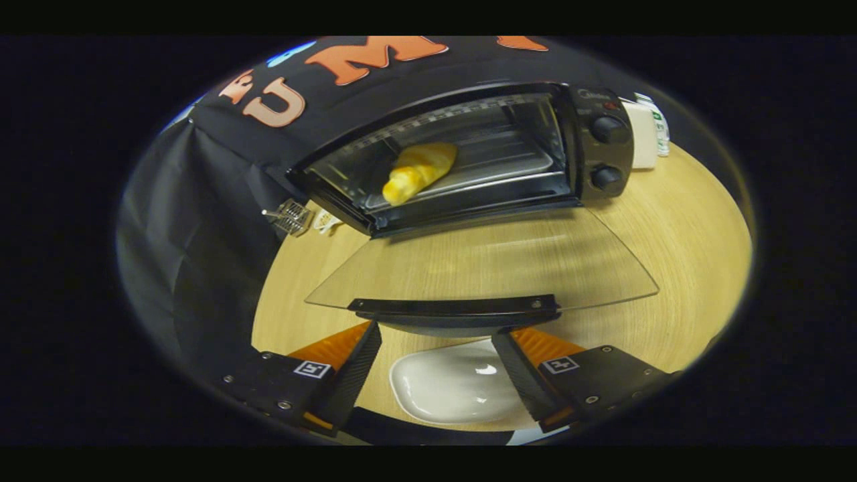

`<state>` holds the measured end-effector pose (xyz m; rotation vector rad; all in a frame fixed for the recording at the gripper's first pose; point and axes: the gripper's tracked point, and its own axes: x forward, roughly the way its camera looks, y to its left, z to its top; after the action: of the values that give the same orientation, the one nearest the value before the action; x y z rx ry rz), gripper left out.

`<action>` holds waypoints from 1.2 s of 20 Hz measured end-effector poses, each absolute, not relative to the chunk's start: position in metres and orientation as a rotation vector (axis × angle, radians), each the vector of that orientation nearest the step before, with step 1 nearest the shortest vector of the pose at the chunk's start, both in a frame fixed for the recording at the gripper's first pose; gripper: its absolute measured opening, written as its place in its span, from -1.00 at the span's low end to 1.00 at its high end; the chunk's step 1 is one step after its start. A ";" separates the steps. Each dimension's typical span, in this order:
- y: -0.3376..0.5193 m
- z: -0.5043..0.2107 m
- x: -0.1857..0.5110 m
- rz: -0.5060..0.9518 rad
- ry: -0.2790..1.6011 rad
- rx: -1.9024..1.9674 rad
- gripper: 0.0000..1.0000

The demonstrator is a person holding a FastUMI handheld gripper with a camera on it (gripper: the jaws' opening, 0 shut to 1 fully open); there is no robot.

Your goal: Open the toaster oven, put the food inside, and close the toaster oven door.

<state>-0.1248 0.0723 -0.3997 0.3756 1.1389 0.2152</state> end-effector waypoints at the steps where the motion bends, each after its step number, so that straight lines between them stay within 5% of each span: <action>1: 0.071 -0.395 -0.123 0.212 1.133 0.372 0.97; 7: 0.082 -0.352 -0.093 0.262 1.007 0.265 0.96; 24: 0.053 -0.321 0.004 0.064 0.884 0.130 0.96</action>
<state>0.0044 0.0526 -0.3210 0.1302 0.8843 0.0640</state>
